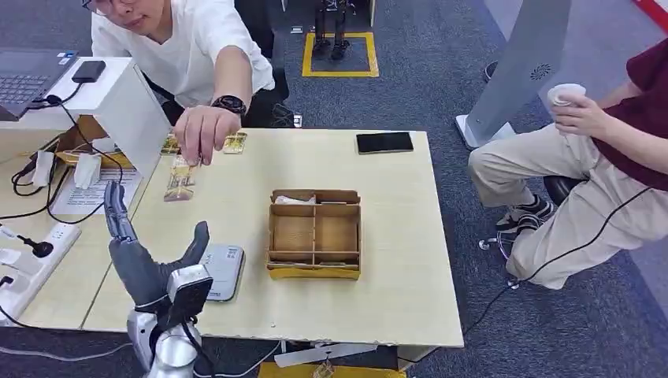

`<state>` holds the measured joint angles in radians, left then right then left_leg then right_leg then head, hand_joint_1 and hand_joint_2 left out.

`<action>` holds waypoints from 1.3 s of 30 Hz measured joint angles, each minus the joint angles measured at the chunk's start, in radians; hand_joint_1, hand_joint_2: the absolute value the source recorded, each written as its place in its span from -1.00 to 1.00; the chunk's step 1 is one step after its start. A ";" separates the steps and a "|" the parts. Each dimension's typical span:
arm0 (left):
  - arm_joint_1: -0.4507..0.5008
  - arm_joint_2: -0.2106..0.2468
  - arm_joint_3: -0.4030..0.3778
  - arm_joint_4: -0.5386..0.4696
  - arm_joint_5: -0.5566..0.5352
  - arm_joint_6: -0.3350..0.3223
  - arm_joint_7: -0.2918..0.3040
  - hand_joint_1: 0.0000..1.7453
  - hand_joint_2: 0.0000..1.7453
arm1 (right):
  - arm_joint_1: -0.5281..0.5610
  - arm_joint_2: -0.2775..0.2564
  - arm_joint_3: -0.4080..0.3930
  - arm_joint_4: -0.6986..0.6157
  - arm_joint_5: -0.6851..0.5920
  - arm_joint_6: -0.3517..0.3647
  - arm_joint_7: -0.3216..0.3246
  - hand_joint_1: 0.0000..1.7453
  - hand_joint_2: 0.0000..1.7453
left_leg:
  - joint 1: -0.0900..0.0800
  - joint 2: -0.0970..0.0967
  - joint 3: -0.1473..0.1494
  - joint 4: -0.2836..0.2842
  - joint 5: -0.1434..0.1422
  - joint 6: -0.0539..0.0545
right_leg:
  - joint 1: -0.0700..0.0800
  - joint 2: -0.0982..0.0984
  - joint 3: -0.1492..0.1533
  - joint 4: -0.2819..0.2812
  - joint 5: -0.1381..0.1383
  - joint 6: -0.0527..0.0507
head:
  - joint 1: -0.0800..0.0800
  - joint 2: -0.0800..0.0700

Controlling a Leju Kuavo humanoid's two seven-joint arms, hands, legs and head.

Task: Pass the card to the sensor for recognition and then transmit it.

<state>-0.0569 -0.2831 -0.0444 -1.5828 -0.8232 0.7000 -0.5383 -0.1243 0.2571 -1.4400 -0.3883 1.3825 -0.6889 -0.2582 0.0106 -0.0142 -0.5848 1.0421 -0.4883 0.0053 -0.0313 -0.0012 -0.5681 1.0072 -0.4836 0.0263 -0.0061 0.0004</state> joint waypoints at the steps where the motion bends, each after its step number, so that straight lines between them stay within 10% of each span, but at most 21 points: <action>1: -0.018 0.000 0.023 0.002 -0.051 0.000 0.010 -1.00 1.00 | -0.003 -0.002 0.006 0.005 0.000 0.000 0.007 -1.00 1.00 | 0.000 0.000 0.000 0.000 0.000 0.000 | 0.000 0.000 0.000 0.000 0.000 0.000 | 0.000 0.000; 13: -0.151 -0.017 0.199 0.024 -0.373 0.000 0.109 -1.00 1.00 | -0.028 -0.014 0.062 0.049 -0.021 0.000 0.038 -1.00 1.00 | 0.000 0.000 0.000 0.000 0.001 -0.001 | 0.000 0.000 0.000 0.000 0.001 -0.001 | 0.000 0.000; 14: -0.156 -0.017 0.199 0.024 -0.385 0.000 0.116 -0.84 1.00 | -0.029 -0.014 0.067 0.051 -0.022 0.000 0.040 -1.00 1.00 | 0.000 0.000 0.000 0.000 0.001 -0.001 | 0.000 0.000 0.000 0.000 0.001 -0.001 | 0.000 0.000; 15: -0.161 -0.018 0.199 0.026 -0.394 0.000 0.124 1.00 1.00 | -0.029 -0.014 0.073 0.053 -0.023 0.000 0.042 -1.00 1.00 | 0.000 0.000 0.000 0.000 0.001 -0.001 | 0.000 0.000 0.000 0.000 0.001 -0.001 | 0.000 0.000; 39: -0.182 -0.024 0.199 0.053 -0.217 0.001 0.023 1.00 1.00 | -0.028 -0.020 0.107 0.067 -0.054 0.000 0.050 -1.00 1.00 | 0.000 0.000 0.000 0.000 0.001 -0.001 | 0.000 0.000 0.000 0.000 0.001 -0.001 | 0.000 0.000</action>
<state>-0.2391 -0.3075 0.1545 -1.5301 -1.0407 0.7012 -0.5158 -0.1525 0.2373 -1.3329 -0.3212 1.3283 -0.6889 -0.2083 0.0108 -0.0143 -0.5847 1.0421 -0.4868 0.0042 -0.0312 -0.0009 -0.5683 1.0076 -0.4825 0.0258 -0.0065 0.0004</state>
